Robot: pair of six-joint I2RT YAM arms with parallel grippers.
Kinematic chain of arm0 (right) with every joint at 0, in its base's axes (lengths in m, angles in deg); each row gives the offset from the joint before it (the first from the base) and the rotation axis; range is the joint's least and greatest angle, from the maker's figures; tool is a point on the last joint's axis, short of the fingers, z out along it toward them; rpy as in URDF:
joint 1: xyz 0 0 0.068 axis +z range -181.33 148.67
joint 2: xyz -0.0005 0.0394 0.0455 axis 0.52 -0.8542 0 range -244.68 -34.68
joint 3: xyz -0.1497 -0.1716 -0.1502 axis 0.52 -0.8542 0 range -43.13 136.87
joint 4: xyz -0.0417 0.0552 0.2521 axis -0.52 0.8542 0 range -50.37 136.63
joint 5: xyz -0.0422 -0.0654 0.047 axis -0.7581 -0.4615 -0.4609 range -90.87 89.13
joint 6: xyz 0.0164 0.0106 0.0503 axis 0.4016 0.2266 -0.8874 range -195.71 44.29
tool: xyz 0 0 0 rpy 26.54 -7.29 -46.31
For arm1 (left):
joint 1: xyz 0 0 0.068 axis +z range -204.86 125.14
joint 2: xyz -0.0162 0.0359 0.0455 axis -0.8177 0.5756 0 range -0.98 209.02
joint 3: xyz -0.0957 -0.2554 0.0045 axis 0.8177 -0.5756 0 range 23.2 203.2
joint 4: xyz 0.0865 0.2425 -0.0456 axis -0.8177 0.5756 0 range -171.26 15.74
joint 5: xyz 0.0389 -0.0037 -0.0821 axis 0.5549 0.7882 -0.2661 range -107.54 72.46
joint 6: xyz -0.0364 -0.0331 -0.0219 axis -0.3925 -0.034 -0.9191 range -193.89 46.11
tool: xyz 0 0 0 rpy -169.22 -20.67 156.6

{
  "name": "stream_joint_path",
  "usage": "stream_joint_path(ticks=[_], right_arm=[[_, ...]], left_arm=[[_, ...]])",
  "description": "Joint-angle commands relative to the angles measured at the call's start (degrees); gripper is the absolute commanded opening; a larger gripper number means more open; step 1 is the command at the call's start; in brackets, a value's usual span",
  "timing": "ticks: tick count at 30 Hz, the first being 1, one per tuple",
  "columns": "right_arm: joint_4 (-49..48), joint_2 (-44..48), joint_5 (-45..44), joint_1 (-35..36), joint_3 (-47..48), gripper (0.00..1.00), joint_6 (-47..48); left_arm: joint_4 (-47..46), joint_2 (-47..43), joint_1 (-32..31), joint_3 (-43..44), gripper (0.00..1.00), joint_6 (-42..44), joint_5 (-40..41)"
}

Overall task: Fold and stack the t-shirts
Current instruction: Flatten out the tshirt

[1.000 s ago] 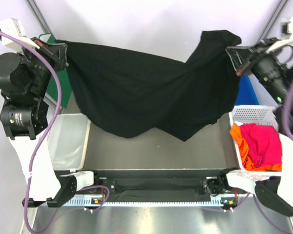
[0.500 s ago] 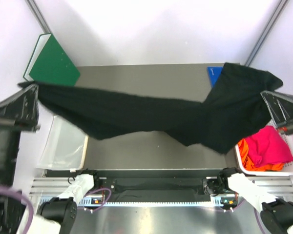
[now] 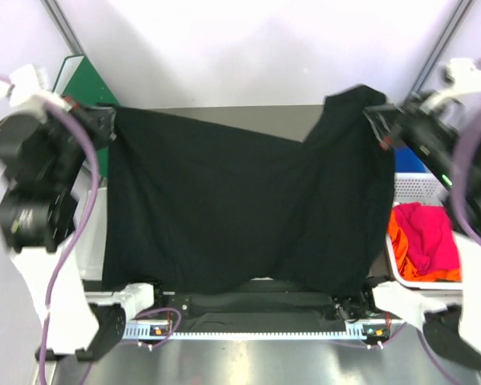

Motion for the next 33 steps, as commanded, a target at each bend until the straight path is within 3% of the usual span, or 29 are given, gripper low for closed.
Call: stream_joint_path(ticks=[1, 7, 13, 19, 27, 33], right_arm=[[-13.9, -8.4, -1.2, -0.6, -2.7, 0.0, 2.7], [-15.3, -14.2, -0.2, -0.6, 6.5, 0.0, 3.5], [-19.5, -14.3, -1.4, -0.5, 13.2, 0.0, 3.6], [-28.1, -10.9, -4.4, -0.5, 13.9, 0.0, 2.6], [-27.5, -8.6, -3.0, -0.6, 23.4, 0.0, -0.2], [-22.5, -2.4, -2.3, -0.6, 24.1, 0.0, -3.4]], left_arm=[[-8.2, 2.1, -0.1, -3.4, 0.0, -0.4, 1.5], [-9.6, 7.3, -0.1, 5.9, 0.0, 0.8, 3.9], [-16.2, 6.4, -0.1, 6.7, 0.0, -1.1, 4.3], [-19.9, 3.6, -0.1, 7.5, 0.0, -2.2, 3.5], [-17.0, 0.0, -0.1, 9.0, 0.0, -2.8, 2.2], [-11.5, -3.2, -0.1, 14.1, 0.0, -2.8, 2.2]])
